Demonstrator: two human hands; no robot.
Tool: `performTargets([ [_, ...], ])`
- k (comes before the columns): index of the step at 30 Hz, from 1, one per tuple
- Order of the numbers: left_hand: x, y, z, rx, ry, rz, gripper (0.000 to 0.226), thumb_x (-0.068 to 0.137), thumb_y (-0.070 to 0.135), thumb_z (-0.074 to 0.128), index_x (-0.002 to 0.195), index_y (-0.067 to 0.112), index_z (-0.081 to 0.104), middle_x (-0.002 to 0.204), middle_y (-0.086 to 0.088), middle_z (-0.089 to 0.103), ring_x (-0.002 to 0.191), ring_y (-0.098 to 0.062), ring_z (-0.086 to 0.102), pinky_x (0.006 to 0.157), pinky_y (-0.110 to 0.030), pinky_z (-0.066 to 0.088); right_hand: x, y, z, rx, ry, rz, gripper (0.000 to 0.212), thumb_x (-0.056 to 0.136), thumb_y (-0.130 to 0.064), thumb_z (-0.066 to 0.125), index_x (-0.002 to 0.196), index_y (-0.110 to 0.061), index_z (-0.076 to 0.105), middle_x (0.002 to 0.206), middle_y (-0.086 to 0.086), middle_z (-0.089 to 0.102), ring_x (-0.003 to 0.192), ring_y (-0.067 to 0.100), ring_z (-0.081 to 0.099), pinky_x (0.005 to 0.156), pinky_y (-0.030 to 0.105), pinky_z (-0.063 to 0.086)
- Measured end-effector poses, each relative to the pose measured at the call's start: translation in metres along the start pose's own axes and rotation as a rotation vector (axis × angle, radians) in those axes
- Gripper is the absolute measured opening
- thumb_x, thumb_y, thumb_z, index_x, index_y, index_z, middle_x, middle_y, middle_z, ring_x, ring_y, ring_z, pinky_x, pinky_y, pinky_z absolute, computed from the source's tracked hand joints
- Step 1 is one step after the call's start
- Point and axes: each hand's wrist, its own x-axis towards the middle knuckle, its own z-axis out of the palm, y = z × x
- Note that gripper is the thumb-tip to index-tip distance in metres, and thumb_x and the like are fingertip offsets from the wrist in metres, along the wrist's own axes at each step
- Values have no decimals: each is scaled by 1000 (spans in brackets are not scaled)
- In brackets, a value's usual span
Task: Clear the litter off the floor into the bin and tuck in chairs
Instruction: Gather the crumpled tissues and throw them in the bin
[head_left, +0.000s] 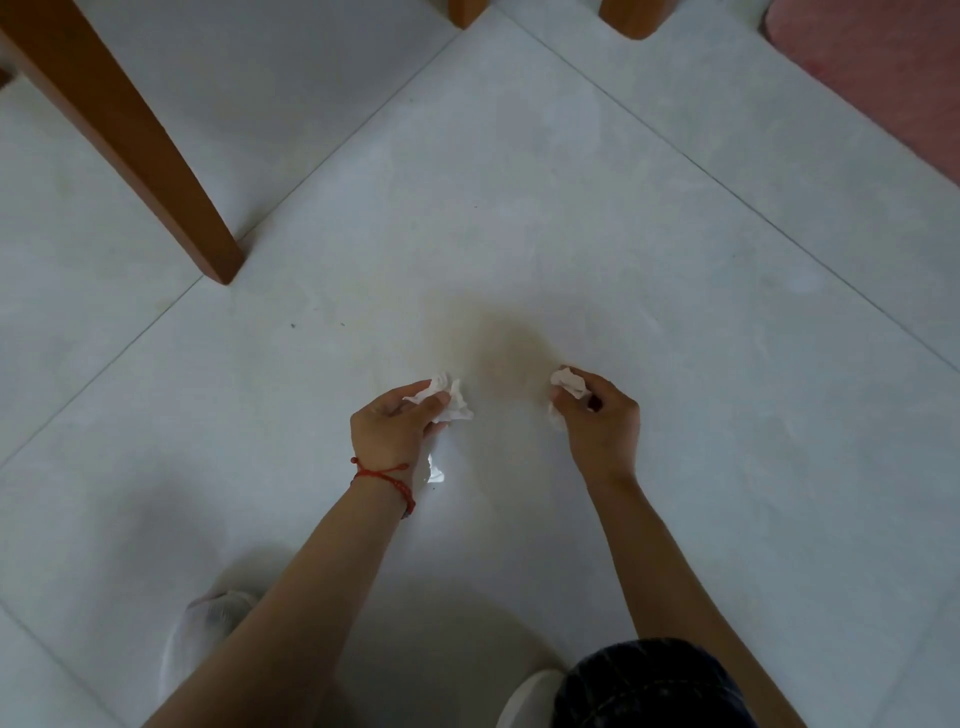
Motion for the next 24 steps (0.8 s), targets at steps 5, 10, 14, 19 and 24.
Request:
performTargets([
  [5, -6, 20, 3, 49, 3, 28, 24, 73, -2, 71, 95, 8, 68, 56, 4, 64, 52, -2, 63, 56, -13, 53, -14, -22, -10, 268, -80, 198, 23, 80, -3, 67, 103, -8, 68, 86, 1, 68, 80, 10, 63, 78, 24, 53],
  [10, -27, 50, -1, 77, -10, 54, 24, 74, -2, 71, 93, 13, 67, 45, 15, 61, 51, 1, 61, 56, -14, 54, -32, -48, -28, 294, -113, 267, 22, 81, -3, 65, 103, -1, 68, 78, 5, 64, 77, 16, 59, 83, 38, 52],
  [14, -53, 77, -6, 50, -17, 31, 23, 74, -3, 70, 91, 12, 67, 54, 7, 62, 53, 0, 62, 57, -17, 55, -49, -77, -45, 335, -142, 265, 23, 82, -4, 64, 103, 3, 67, 59, -8, 59, 69, 13, 57, 77, 31, 49],
  [19, -99, 114, -13, 24, -49, -6, 21, 75, -7, 66, 91, 7, 66, 49, 12, 65, 54, -3, 64, 57, -19, 56, -81, -126, -73, 325, -150, 264, 24, 81, -8, 66, 86, 14, 60, 52, -7, 51, 65, 14, 52, 75, 32, 44],
  [24, -158, 171, -18, 5, -84, -19, 23, 76, -8, 65, 98, -4, 65, 53, 9, 68, 57, -7, 67, 62, -24, 58, -124, -189, -107, 354, -126, 285, 31, 77, -12, 68, 88, 16, 58, 59, 2, 53, 68, 15, 51, 75, 35, 41],
])
